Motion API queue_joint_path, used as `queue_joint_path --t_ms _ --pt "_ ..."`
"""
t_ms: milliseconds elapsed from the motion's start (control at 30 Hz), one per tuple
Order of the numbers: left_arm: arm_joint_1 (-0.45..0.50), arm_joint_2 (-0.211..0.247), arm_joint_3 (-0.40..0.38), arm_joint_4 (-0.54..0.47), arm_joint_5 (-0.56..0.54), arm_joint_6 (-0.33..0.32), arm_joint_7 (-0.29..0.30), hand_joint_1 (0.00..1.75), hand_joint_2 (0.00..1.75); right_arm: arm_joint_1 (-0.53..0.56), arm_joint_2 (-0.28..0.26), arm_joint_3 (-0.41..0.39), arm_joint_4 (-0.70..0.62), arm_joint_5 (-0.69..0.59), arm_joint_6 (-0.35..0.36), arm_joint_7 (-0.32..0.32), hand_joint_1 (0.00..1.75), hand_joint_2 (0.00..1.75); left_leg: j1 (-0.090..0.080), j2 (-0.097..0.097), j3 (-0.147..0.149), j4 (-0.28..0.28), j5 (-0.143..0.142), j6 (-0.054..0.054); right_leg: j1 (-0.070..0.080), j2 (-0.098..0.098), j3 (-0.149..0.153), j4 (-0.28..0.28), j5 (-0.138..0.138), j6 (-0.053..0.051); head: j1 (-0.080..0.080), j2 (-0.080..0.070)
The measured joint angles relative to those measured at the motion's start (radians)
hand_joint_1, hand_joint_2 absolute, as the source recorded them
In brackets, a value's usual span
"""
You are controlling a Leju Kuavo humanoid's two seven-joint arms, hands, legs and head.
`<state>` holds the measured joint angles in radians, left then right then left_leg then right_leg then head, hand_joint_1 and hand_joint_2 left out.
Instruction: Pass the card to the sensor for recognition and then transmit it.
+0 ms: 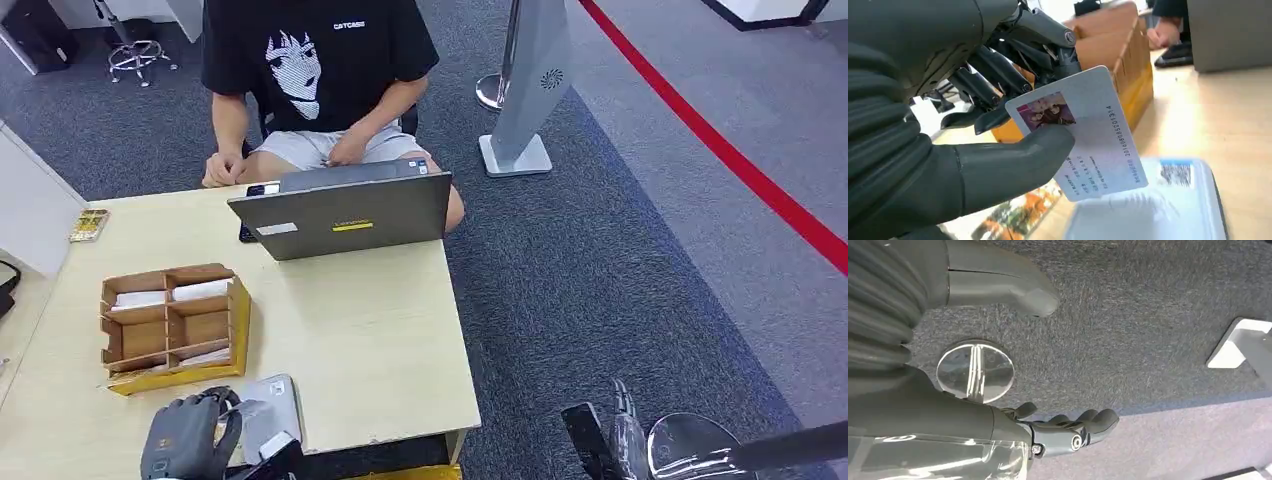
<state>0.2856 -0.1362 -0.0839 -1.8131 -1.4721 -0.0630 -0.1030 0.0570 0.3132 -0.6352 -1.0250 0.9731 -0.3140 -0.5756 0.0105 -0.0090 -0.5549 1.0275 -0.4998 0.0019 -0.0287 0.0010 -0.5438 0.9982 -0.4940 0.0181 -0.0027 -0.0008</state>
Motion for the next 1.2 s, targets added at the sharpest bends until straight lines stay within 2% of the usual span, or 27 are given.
queue_joint_path --t_ms 367,533,667,767,933,1067,1200 --pt "-0.046 -0.01 0.0 0.074 0.0 0.005 -0.002 1.75 1.75 0.0 0.0 -0.001 0.0 0.001 0.0 0.0 0.0 1.75 0.0 -0.001 0.002 0.0 0.0 0.0 0.0 -0.002 0.003 0.0 0.0 0.0 0.0 0.0" --pt "-0.04 -0.011 0.0 0.066 0.01 0.105 -0.029 1.75 1.75 0.001 0.0 -0.001 -0.003 0.0 -0.002 0.004 0.0 1.75 0.0 0.0 0.002 0.0 0.0 0.0 0.0 -0.001 0.002 0.0 0.0 0.0 0.0 0.0" --pt "-0.038 -0.01 0.0 -0.021 0.021 0.173 -0.032 1.75 1.75 0.003 0.0 -0.002 -0.013 0.0 -0.002 0.015 0.0 1.75 0.0 0.0 0.001 0.0 0.001 0.0 0.0 -0.001 0.002 0.0 0.0 0.0 0.0 0.0" --pt "-0.046 -0.002 -0.006 -0.106 0.009 0.213 -0.012 1.75 1.75 0.003 0.0 -0.002 -0.018 0.001 0.0 0.016 0.0 1.75 0.0 0.0 0.001 0.0 0.001 0.0 0.0 -0.001 0.001 0.0 0.0 0.0 0.0 0.0" --pt "-0.129 0.037 -0.009 -0.211 -0.058 0.173 0.043 1.75 1.75 0.002 0.0 0.003 -0.019 0.019 0.004 0.01 0.0 1.75 0.0 -0.001 0.001 0.0 0.001 0.0 0.0 -0.001 0.002 0.0 0.0 0.0 0.0 0.0" --pt "-0.195 0.074 0.014 -0.225 -0.073 0.138 0.074 1.75 1.75 0.0 0.0 0.007 -0.016 0.039 0.011 0.002 0.0 1.75 0.0 -0.001 0.001 0.0 0.002 -0.001 0.0 -0.001 0.002 0.001 0.001 0.0 0.0 0.0" --pt "-0.257 0.104 0.082 -0.224 -0.027 0.132 0.095 1.75 1.75 -0.001 0.0 0.011 -0.01 0.05 0.021 -0.005 0.0 1.75 0.0 -0.001 0.001 0.0 0.002 -0.001 0.0 -0.001 0.002 0.001 0.001 -0.001 0.0 0.0"
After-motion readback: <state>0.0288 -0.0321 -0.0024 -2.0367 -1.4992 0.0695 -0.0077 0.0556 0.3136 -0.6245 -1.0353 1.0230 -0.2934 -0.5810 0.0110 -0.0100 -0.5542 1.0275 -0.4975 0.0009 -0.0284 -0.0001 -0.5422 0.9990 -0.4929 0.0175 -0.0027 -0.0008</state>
